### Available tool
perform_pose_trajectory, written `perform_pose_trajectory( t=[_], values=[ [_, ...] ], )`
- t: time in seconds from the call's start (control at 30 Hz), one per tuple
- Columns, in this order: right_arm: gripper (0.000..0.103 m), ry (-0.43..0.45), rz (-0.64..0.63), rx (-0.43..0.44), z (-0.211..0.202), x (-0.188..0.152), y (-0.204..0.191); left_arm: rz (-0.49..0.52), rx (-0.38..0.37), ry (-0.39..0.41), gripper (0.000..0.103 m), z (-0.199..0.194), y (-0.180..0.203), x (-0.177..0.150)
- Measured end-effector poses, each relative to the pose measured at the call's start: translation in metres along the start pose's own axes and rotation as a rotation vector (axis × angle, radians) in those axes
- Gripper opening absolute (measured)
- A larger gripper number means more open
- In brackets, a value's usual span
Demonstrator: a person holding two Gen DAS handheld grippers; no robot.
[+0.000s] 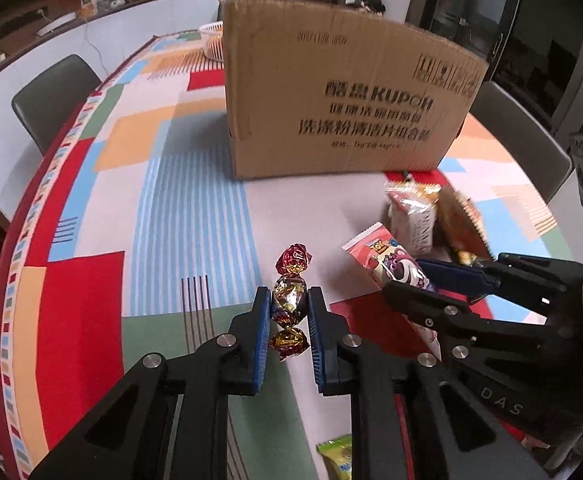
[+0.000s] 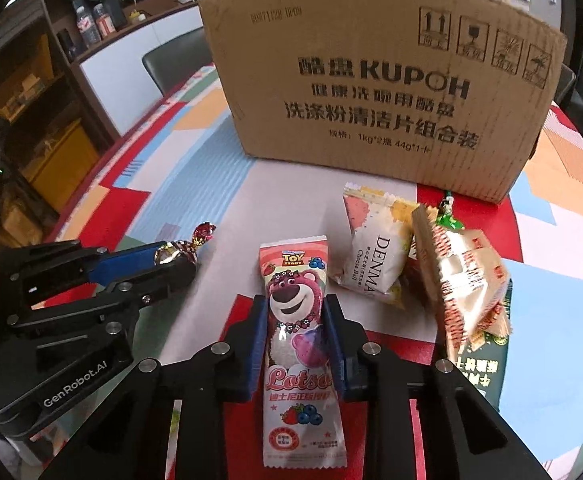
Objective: Organize snacks
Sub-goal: 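Lift both held snacks and carry them over the cardboard box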
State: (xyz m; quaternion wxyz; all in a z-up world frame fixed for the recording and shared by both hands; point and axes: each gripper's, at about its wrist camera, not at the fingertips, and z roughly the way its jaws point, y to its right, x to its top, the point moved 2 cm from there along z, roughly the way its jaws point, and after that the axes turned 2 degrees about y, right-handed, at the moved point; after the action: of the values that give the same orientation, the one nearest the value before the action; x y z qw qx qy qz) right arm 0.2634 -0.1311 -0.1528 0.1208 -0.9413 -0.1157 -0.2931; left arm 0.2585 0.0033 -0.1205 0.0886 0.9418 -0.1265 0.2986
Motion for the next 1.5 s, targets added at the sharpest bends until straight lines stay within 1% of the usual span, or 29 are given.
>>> perform_pose_trajectory(
  t=[0.2, 0.37, 0.53, 0.8, 0.93, 1.13, 1.3, 1.5],
  values=[
    [0.029, 0.050, 0.003, 0.024, -0.032, 0.003, 0.001, -0.007, 0.009, 0.086, 0.019, -0.031, 0.005, 0.010],
    [0.029, 0.119, -0.004, 0.024, -0.060, 0.011, 0.002, 0.013, 0.024, 0.147, 0.019, -0.053, 0.012, 0.023],
    [0.029, 0.188, -0.001, 0.027, -0.088, 0.022, 0.005, 0.034, 0.021, 0.218, 0.019, -0.074, 0.017, 0.038],
    [0.029, 0.291, 0.000, 0.001, -0.116, 0.049, 0.003, 0.043, 0.011, 0.303, 0.019, -0.095, 0.027, 0.067],
    [0.029, 0.342, 0.008, -0.020, -0.132, 0.065, 0.011, 0.042, 0.008, 0.333, 0.019, -0.101, 0.031, 0.081],
    [0.029, 0.397, 0.010, -0.043, -0.147, 0.086, 0.020, 0.053, 0.009, 0.370, 0.019, -0.108, 0.038, 0.100],
    [0.029, 0.425, 0.011, -0.047, -0.155, 0.098, 0.025, 0.044, 0.009, 0.388, 0.019, -0.110, 0.038, 0.117],
    [0.029, 0.446, 0.017, -0.046, -0.157, 0.123, 0.032, 0.038, 0.019, 0.396, 0.019, -0.107, 0.036, 0.144]
  ],
)
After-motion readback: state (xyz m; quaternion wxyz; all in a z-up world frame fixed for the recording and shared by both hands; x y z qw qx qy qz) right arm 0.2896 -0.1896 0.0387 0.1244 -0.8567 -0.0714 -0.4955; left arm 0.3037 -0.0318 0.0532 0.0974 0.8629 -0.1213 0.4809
